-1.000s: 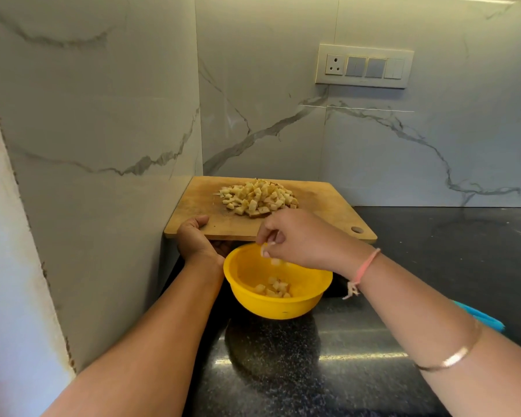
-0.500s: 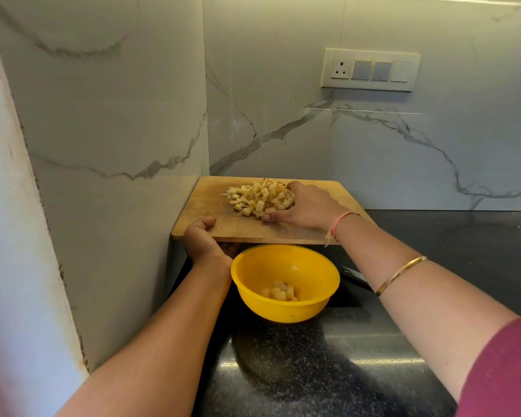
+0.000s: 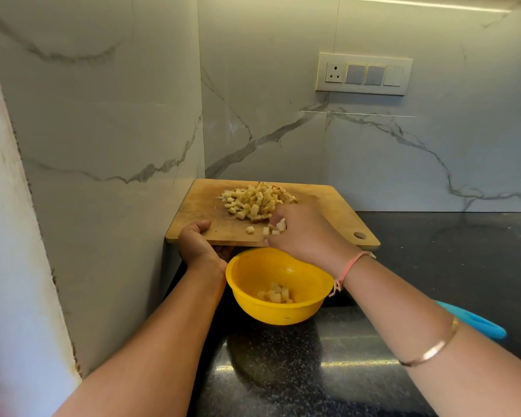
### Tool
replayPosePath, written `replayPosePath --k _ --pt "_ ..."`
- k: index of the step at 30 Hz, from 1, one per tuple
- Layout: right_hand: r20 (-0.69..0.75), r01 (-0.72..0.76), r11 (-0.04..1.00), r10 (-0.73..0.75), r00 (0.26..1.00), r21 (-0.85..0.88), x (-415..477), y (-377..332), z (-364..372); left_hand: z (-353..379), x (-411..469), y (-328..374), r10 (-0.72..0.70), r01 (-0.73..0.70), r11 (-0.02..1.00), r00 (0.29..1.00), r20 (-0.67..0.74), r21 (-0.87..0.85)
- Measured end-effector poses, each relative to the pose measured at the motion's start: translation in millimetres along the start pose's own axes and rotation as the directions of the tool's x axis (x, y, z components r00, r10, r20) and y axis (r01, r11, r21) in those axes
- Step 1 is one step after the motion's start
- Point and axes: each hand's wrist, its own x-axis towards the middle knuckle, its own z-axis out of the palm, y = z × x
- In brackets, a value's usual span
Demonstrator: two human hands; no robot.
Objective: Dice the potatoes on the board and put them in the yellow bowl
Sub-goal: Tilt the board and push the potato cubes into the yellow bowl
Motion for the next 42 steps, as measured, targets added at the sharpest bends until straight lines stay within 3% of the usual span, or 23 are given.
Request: replayPosePath --k 7,10,12,16,22,26,31,34,37,42 --pt "0.191 0.021 1.000 -0.017 0.981 -0.018 -26.6 -11.4 -8.3 0.6 -1.4 -0.4 0.003 -0.002 1.000 1.000 -0.006 0.018" --pt "0.035 0.055 0.998 -0.056 0.998 0.038 -14.1 -14.5 -13.2 0.2 -1.5 0.1 -0.003 0.003 1.000 1.000 -0.005 0.024" --pt "-0.038 0.121 0.993 -0.121 0.992 -0.012 -0.9 -14.6 -9.2 0.0 -1.8 0.5 0.002 -0.002 0.999 1.000 -0.004 0.034" --pt "0.121 0.229 0.958 -0.210 0.970 -0.175 10.6 -13.7 7.6 0.0 -2.6 1.0 -0.002 0.001 1.000 1.000 0.004 0.019" --pt "0.009 0.267 0.935 -0.273 0.962 -0.234 -9.1 -4.4 12.3 -0.1 -1.6 0.8 -0.002 0.002 1.000 1.000 -0.005 0.012" --pt "0.025 0.236 0.965 -0.235 0.972 -0.115 -21.0 -2.3 -0.4 -0.5 -1.7 1.2 0.004 -0.004 1.000 1.000 -0.005 0.027" --pt "-0.184 0.139 0.986 -0.155 0.971 -0.096 12.2 1.1 -13.0 -0.9 -3.1 1.8 0.001 -0.001 1.000 1.000 -0.011 0.027" --pt "-0.078 0.056 0.997 -0.060 0.995 -0.060 38.9 8.2 -11.4 -1.2 -3.0 2.3 -0.007 0.007 1.000 1.000 -0.009 0.026" --pt "0.079 0.038 0.985 -0.025 0.997 -0.165 50.1 9.5 -2.3 0.2 -1.9 2.4 -0.003 0.003 1.000 1.000 -0.003 0.013" --pt "0.003 0.058 0.982 -0.059 0.998 -0.178 43.9 4.0 4.8 -0.4 -2.4 1.6 0.000 0.001 1.000 1.000 -0.012 0.025"
